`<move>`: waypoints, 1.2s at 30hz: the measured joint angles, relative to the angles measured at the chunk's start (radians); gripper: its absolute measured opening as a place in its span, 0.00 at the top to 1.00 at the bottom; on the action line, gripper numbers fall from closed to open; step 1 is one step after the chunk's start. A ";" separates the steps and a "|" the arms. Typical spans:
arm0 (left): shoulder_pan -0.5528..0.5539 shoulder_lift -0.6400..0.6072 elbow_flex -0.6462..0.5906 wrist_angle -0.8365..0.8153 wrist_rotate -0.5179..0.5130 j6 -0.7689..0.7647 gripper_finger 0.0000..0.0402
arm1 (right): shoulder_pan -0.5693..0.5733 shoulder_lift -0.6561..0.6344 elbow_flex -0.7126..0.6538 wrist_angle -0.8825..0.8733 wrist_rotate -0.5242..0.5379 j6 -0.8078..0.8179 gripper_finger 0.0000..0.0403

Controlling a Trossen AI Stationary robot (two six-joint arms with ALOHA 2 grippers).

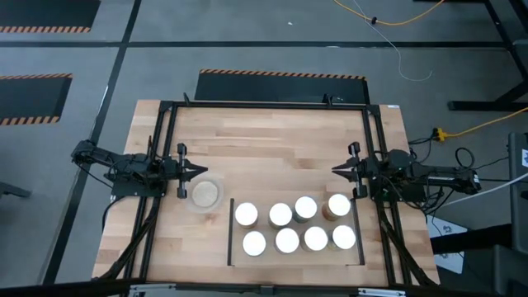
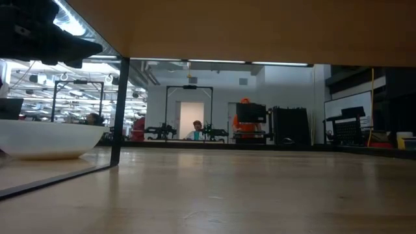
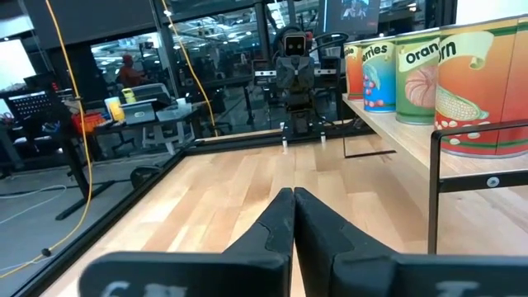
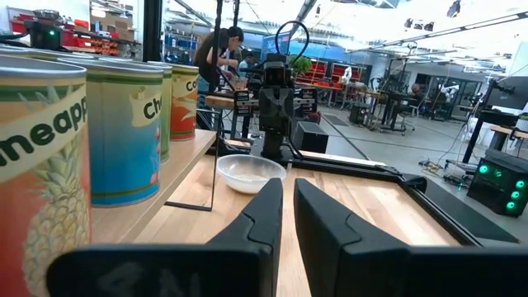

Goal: Pick and place cans onto a shelf
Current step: Return to Home Position

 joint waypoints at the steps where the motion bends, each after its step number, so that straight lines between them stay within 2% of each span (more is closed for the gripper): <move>1: 0.000 0.000 0.000 0.000 0.000 0.000 1.00 | 0.000 0.000 0.000 0.000 0.000 0.000 0.90; 14: 0.000 0.000 0.000 0.000 0.000 0.000 0.96 | 0.000 0.000 0.000 0.001 0.000 0.000 0.90; 28: 0.000 0.000 0.000 -0.001 0.000 0.000 1.00 | 0.000 0.000 0.000 0.001 0.000 0.000 0.90; 36: 0.000 0.000 0.000 -0.001 0.000 0.000 0.96 | 0.000 0.000 0.000 0.001 0.001 0.000 0.90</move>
